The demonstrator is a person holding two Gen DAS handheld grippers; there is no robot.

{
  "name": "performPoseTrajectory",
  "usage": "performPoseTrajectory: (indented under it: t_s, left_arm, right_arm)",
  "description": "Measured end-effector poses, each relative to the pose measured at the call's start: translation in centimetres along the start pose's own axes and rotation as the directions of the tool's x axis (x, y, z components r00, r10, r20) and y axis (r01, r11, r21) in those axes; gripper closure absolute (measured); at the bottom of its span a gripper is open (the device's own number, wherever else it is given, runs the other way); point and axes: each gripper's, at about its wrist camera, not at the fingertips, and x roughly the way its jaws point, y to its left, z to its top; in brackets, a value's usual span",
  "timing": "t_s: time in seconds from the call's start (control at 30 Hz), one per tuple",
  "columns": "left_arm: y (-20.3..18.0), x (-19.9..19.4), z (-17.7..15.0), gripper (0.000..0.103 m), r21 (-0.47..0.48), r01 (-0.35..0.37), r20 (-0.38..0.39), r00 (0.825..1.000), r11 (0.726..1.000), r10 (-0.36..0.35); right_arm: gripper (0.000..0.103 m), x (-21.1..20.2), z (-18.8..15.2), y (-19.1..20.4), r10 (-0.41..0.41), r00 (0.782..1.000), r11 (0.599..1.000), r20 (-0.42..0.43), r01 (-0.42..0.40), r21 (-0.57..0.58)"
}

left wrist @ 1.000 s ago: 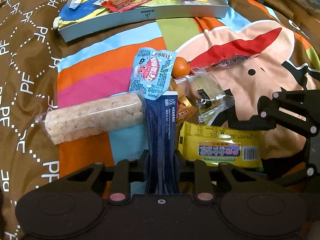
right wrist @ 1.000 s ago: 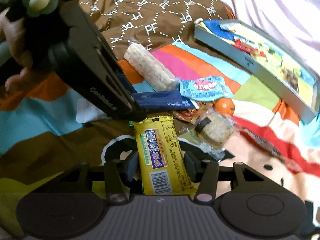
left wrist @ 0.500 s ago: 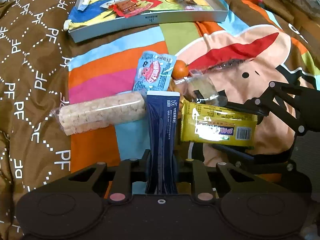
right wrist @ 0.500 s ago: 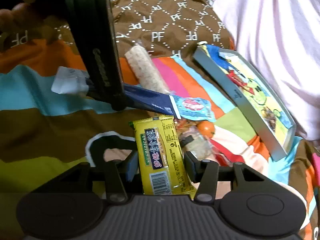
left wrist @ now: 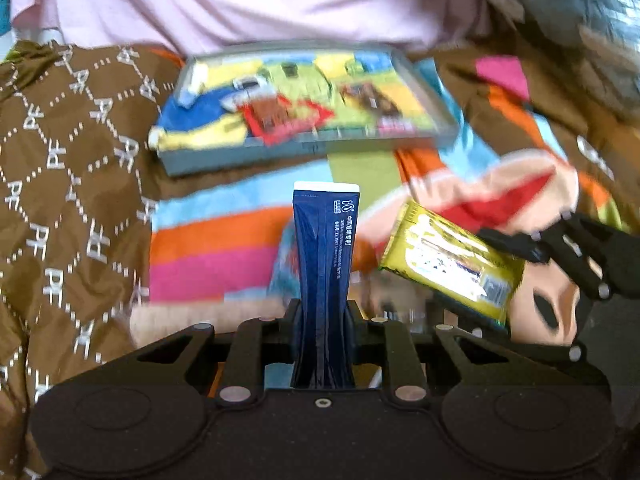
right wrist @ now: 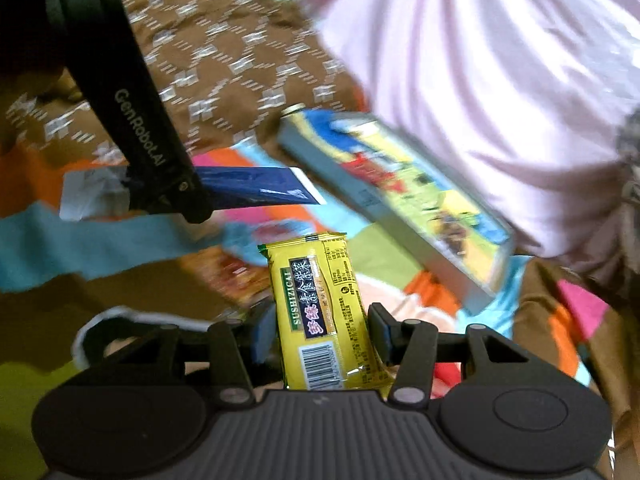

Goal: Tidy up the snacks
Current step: 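Lift both held packets and carry them over the tray, then lower both packets into the tray and open both grippers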

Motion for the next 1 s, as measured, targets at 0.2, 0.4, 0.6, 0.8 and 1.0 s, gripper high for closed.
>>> performPoseTrajectory:
  t_s: [0.2,0.4,0.6,0.8,1.0]
  left_arm:
    - [-0.1,0.7,3.9,0.081,-0.022,-0.031,0.120,0.992,0.999,0.034]
    - [0.1,2.2,8.2,0.080,-0.066,-0.062,0.209,0.975,0.996,0.075]
    - [0.0,4.5,12.4,0.080,-0.098,-0.071,0.286,0.953,0.993,0.096]
    - [-0.4,7.1,15.9,0.080,-0.154,-0.066,0.345,0.931,0.986,0.116]
    - [-0.9,10.0,18.8,0.080,-0.208,-0.063,0.366,0.920,0.976,0.137]
  right_arm:
    - [0.049,1.5,0.8,-3.5,-0.110,0.990,0.978,0.092,0.092,0.185]
    - [0.049,3.5,0.4,-7.1,-0.233,0.962,0.919,0.140,0.171,0.356]
    - [0.048,6.2,0.3,-11.1,-0.316,0.937,0.841,0.147,0.205,0.500]
    - [0.048,7.3,0.3,-14.7,-0.379,0.904,0.778,0.199,0.194,0.597]
    - [0.048,9.7,0.1,-16.7,-0.381,0.897,0.730,0.222,0.145,0.668]
